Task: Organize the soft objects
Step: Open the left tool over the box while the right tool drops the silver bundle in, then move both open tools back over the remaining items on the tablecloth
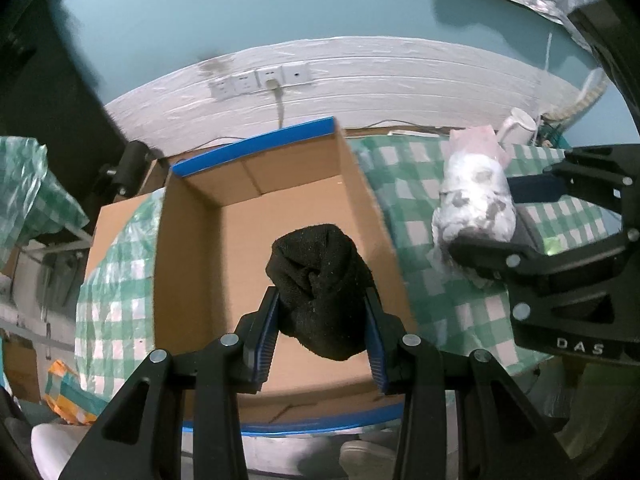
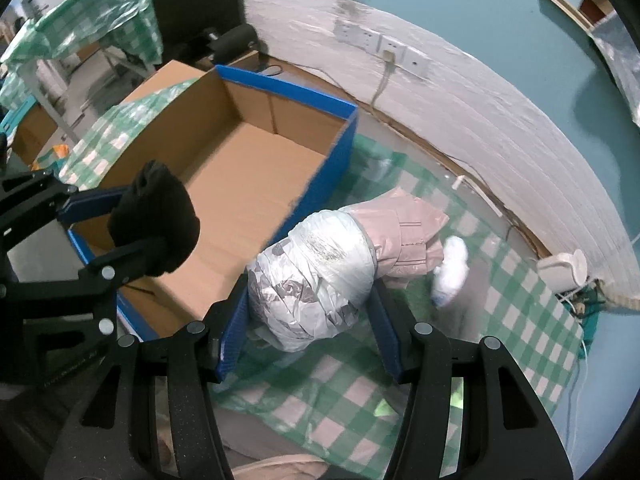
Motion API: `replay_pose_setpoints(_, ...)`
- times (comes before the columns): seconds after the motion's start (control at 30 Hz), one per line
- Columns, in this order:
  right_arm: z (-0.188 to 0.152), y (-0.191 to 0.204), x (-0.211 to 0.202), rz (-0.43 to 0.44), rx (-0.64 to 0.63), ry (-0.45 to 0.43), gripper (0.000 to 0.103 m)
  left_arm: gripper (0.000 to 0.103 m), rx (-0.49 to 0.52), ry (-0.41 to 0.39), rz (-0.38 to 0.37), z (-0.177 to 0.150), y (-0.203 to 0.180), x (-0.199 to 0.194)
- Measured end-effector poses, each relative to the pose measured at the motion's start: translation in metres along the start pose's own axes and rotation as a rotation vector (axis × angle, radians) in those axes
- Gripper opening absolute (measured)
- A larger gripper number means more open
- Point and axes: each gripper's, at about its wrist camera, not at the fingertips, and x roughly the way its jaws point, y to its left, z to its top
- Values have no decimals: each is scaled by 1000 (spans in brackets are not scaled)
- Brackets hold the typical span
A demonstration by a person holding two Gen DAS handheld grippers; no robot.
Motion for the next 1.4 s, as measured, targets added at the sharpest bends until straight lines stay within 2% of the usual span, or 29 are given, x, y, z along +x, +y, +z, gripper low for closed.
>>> replay_pose_setpoints(0.23,12,27,10,22,-42,14,56,40,-71,23,28,-7,33,9)
replay_pose_setpoints(0.57,26,46,29,53,-61,29,57,41,-99,36,61,-15,58,14)
replay_pose_setpoints(0.67,28,50,32,64,-62,25,58,43,-115,50,74,-17,65,20)
replay_pose_setpoints(0.77,30,54,34,57,-65,15,65,48,-123,67,94,-18,70,24)
replay_pose_setpoints(0.83,30,56,34,44,-75,13,79,55,-123,71,103,-18,71,25)
replay_pose_setpoints(1.03,30,53,31,31,-72,-6,79,69,-138,54,126,-15,75,20)
replay_pose_setpoints(1.4,25,36,23,28,-23,-18,79,71,-156,39,103,-12,73,14)
